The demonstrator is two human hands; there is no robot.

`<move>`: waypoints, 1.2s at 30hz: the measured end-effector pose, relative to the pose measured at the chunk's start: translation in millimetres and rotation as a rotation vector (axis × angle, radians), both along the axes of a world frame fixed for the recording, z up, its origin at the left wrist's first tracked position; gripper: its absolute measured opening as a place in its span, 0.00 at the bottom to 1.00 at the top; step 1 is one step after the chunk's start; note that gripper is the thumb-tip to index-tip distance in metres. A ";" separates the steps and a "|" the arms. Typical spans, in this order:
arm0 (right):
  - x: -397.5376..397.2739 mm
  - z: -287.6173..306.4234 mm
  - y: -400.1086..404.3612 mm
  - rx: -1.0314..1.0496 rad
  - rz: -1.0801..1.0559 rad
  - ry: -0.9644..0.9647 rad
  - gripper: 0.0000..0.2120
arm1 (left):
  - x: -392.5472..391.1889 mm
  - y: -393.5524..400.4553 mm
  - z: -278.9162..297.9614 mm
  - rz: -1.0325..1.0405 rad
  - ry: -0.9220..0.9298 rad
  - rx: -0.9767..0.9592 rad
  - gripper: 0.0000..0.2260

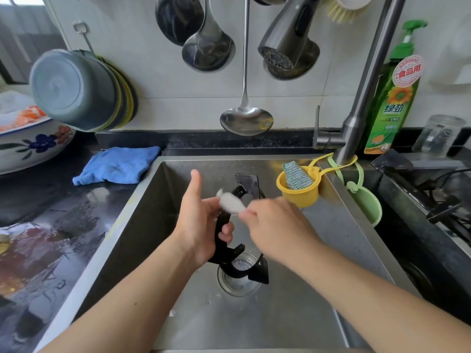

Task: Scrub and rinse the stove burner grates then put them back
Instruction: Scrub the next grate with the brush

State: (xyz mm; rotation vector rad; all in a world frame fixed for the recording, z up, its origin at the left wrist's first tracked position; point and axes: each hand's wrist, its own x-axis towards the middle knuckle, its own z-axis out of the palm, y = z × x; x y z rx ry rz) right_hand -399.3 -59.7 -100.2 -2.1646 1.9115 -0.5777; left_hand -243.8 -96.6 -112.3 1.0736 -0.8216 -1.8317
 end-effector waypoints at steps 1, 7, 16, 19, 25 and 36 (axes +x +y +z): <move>-4.6 3.5 -7.6 -0.017 -0.064 -0.029 0.16 | -1.8 1.3 0.8 -0.002 0.003 -0.005 0.49; 7.6 -5.2 7.4 0.055 0.068 -0.030 0.18 | -0.2 1.5 1.1 0.044 -0.013 0.005 0.47; 5.5 -2.8 1.4 0.061 0.043 -0.016 0.19 | -2.3 1.4 -0.3 0.085 -0.035 0.015 0.47; -8.5 3.5 -21.5 0.005 -0.108 -0.046 0.19 | -7.2 4.8 2.1 0.057 -0.024 -0.003 0.46; -2.3 -2.5 -9.6 0.059 0.016 -0.036 0.22 | -3.5 4.4 0.6 0.079 -0.050 0.023 0.46; -7.3 -0.7 -23.2 0.071 -0.077 -0.098 0.23 | -7.0 6.9 3.9 0.047 -0.065 0.047 0.46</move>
